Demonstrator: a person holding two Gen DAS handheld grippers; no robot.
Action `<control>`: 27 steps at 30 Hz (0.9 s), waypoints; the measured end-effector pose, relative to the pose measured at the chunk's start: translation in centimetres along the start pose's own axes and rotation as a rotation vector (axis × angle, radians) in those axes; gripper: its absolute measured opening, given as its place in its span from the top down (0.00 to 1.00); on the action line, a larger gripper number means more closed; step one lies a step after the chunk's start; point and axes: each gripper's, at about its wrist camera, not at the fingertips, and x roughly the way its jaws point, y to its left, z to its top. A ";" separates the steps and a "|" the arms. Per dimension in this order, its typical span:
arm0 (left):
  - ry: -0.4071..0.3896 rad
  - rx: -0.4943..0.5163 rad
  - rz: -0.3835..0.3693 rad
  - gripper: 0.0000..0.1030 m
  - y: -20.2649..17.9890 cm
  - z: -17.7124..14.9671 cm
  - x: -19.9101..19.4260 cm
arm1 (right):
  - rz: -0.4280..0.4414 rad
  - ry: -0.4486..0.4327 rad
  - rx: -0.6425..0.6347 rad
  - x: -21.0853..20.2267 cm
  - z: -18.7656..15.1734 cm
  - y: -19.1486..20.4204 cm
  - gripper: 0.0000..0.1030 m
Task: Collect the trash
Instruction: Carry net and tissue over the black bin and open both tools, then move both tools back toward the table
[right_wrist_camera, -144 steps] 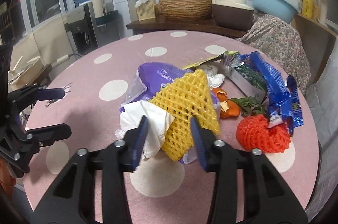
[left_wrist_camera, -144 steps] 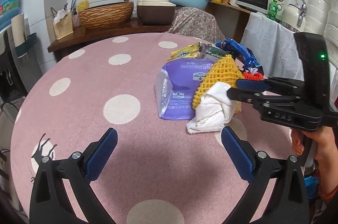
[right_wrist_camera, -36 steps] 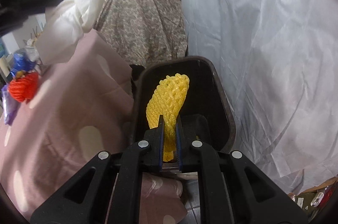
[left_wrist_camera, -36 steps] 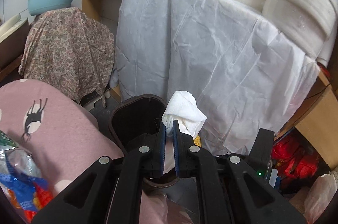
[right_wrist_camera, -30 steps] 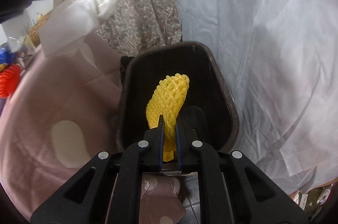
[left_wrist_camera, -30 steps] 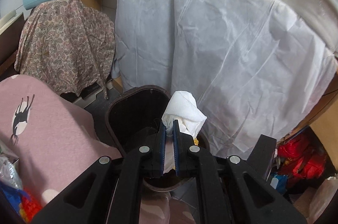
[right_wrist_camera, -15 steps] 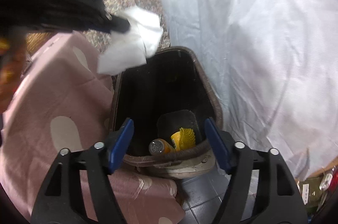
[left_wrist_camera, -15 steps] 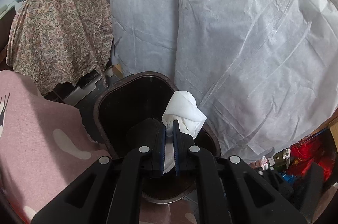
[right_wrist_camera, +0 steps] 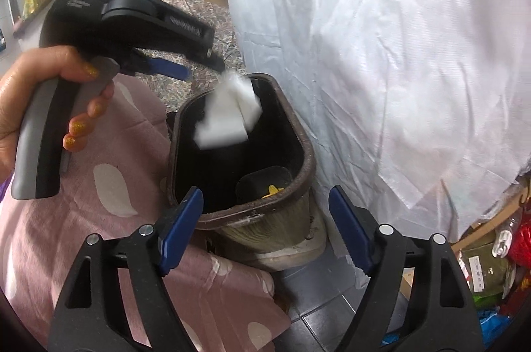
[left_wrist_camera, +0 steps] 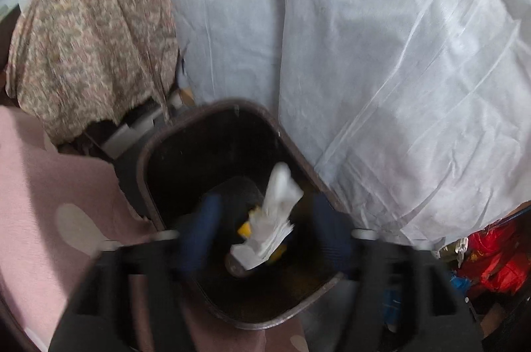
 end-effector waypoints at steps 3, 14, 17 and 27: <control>-0.038 0.010 -0.032 0.27 -0.1 -0.4 -2.1 | 0.007 -0.006 0.016 -0.6 -0.1 -0.4 0.23; -0.245 0.055 -0.096 0.10 1.4 -5.7 -13.7 | 0.070 -0.030 -0.009 -3.1 -0.1 2.4 0.20; -0.271 0.051 -0.094 0.10 2.3 -6.8 -15.7 | 0.080 -0.041 -0.035 -3.8 0.1 3.8 0.20; -0.353 0.029 -0.074 0.10 6.3 -11.8 -21.2 | 0.157 -0.060 -0.111 -6.0 0.6 8.9 0.19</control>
